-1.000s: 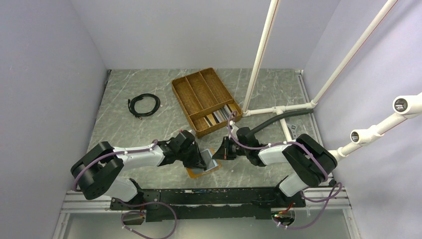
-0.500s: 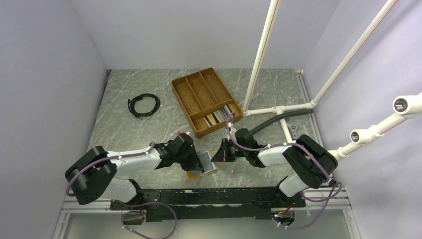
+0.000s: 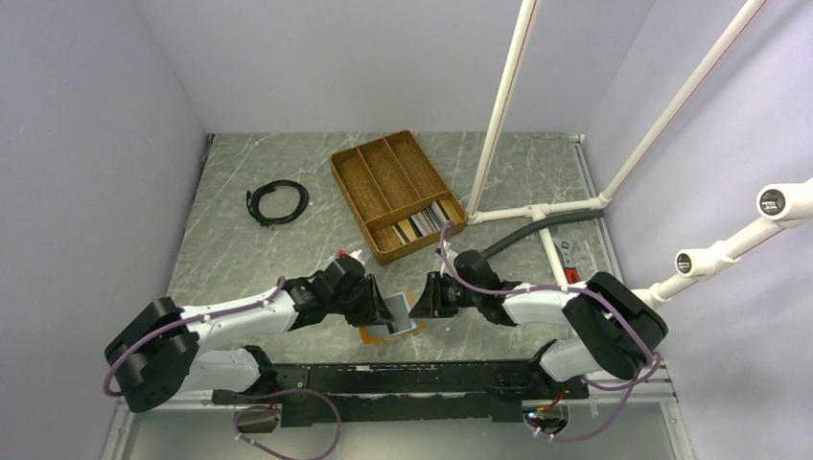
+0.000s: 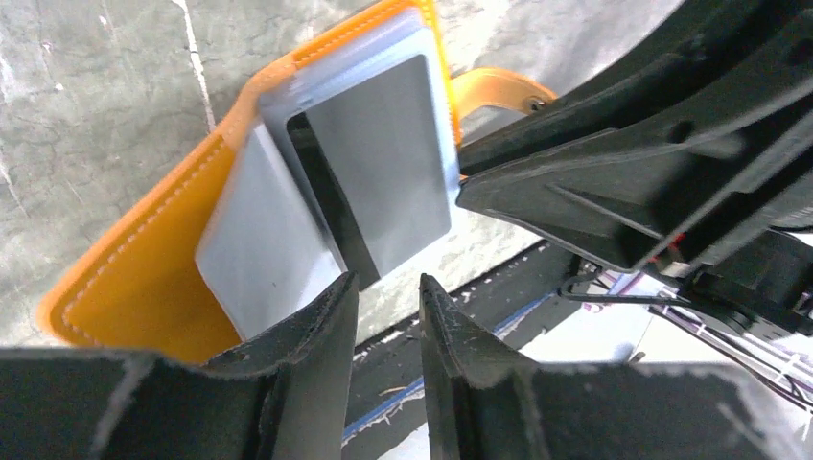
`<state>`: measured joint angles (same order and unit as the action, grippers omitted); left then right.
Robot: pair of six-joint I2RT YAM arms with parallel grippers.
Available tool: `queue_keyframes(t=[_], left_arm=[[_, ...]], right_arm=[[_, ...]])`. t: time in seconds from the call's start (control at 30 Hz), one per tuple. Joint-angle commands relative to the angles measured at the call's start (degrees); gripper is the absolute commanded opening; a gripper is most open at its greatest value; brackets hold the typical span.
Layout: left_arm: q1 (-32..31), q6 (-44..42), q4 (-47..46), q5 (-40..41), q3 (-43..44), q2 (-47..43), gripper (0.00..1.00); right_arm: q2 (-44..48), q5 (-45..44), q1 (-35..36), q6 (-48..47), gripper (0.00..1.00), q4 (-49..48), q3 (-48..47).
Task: Put the credit cards into the card holder
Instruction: Insert the credit card into the card holder.
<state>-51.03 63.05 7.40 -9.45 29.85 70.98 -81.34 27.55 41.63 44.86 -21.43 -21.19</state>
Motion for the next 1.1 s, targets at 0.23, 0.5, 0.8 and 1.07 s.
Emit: queue_keyframes(t=[0.23, 0.5, 0.8, 1.07], left_arm=[[0.1, -0.8, 2.4, 1.2, 1.7, 2.6, 0.16], [0.2, -1.4, -3.7, -0.9, 1.9, 6.6, 0.09], [-0.7, -2.9, -3.0, 1.1, 4.9, 5.1, 0.03], [-0.6, -1.6, -1.9, 1.4, 1.5, 3.8, 0.03]], right_arm=[[2.4, 1.0, 0.3, -0.9, 0.27, 1.9, -0.1], [0.5, 1.7, 0.8, 0.1, 0.12, -0.6, 0.0], [-0.7, 1.0, 3.5, 1.7, 0.00, -1.8, -0.4], [11.3, -17.0, 5.8, -11.1, 0.37, 27.7, -11.1]])
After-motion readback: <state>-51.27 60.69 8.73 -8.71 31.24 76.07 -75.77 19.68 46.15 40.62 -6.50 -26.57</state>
